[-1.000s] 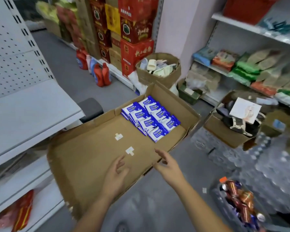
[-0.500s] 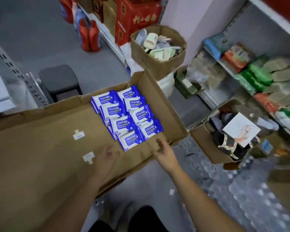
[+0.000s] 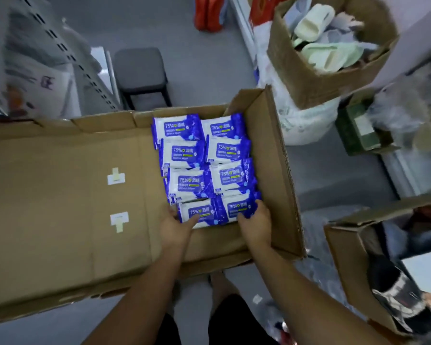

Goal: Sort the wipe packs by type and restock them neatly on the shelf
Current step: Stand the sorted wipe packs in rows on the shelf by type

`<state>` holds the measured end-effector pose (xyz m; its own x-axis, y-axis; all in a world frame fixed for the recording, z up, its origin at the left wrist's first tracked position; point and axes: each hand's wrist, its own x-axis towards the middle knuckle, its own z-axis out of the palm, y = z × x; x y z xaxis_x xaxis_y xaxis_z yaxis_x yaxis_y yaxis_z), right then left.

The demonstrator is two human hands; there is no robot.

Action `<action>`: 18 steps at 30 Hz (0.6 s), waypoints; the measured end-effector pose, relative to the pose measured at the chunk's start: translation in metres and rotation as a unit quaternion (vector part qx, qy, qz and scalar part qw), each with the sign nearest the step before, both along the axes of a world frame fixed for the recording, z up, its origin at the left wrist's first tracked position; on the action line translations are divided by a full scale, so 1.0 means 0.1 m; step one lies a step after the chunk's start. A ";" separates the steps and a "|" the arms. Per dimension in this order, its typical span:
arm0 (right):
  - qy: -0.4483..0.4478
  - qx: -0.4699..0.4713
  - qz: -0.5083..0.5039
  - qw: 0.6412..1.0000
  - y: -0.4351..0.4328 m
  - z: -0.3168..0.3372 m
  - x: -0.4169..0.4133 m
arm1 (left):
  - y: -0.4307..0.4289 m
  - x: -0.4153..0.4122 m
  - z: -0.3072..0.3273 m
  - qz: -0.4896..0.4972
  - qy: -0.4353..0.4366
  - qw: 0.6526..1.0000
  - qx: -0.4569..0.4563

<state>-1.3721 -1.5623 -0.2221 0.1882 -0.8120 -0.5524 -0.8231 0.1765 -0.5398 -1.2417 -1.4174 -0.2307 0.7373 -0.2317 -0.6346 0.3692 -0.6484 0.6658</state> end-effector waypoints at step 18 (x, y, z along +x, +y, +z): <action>-0.028 0.067 0.031 0.997 0.07 0.09 0.07 | 0.77 0.15 0.30 0.134 0.019 0.991 -0.025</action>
